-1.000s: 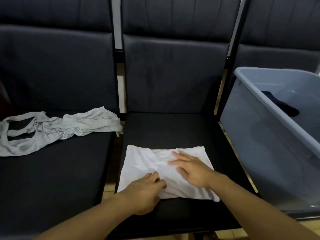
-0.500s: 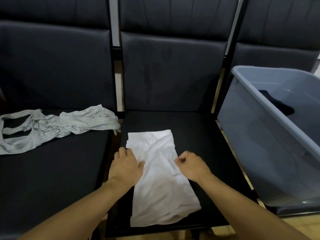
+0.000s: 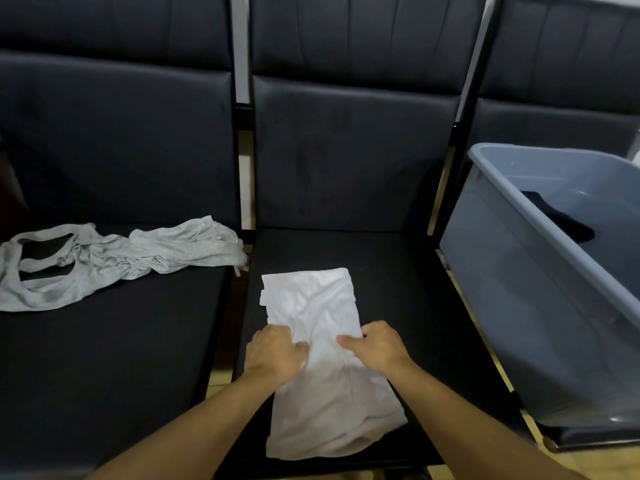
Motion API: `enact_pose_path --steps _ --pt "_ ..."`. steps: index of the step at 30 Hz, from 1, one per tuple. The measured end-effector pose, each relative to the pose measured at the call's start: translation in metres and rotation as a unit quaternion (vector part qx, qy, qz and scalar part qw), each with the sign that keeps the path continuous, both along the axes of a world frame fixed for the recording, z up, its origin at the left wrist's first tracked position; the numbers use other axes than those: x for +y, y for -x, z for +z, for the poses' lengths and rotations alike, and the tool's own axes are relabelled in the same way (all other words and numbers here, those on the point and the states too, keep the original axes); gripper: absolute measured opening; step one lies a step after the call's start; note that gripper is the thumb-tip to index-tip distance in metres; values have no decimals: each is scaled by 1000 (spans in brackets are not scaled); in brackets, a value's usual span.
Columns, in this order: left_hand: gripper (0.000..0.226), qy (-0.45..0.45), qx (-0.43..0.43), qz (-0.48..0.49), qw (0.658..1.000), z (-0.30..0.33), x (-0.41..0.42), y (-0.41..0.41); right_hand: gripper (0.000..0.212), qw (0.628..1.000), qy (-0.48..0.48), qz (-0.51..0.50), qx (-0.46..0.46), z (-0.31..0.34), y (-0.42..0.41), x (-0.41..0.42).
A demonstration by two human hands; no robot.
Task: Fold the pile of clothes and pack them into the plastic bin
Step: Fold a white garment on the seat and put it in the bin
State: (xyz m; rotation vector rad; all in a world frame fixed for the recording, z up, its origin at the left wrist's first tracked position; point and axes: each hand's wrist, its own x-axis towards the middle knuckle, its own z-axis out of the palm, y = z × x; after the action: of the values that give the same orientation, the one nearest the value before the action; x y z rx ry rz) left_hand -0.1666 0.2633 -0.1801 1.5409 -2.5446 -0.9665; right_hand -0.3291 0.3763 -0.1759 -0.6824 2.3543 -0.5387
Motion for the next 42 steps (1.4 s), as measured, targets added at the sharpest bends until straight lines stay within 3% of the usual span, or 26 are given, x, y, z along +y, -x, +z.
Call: enact_pose_path --steps 4,6,9,13,18,21,26,28,30,32,34,37,42 --pt "34 1 124 89 988 2 -4 -7 31 979 192 -60 -27 8 -2 8" --pt "32 6 243 123 962 13 -7 -12 22 951 292 -69 -72 22 -11 9" --pt "15 -59 389 133 910 37 -4 -18 14 908 393 -78 -120 41 -28 9" --pt "4 -85 413 130 898 52 -3 -23 24 902 421 -30 -94 60 -40 6" --pt "19 34 368 89 925 49 -8 -26 45 921 381 -6 -79 62 -41 1" --pt "26 35 332 103 937 44 -14 -23 50 921 371 -48 -112 54 -40 -5" --pt "31 1 167 91 982 19 -21 -23 59 971 194 -100 -101 19 -40 -7" --pt "39 72 75 72 992 10 -20 -26 66 989 115 -87 -23 10 -41 -7" --pt "43 187 23 22 982 11 -19 -26 67 988 84 -32 125 10 -41 -7" --pt "31 210 48 -67 974 21 -15 -25 48 966 113 61 226 17 -39 -9" --pt "21 126 59 -168 976 33 -8 -25 32 946 124 203 222 21 -35 -11" --pt "31 84 -20 -311 947 35 4 -32 37 911 83 360 182 15 -36 -8" --pt "48 181 -115 -372 903 22 -3 -31 46 915 -11 325 237 19 -52 -8"
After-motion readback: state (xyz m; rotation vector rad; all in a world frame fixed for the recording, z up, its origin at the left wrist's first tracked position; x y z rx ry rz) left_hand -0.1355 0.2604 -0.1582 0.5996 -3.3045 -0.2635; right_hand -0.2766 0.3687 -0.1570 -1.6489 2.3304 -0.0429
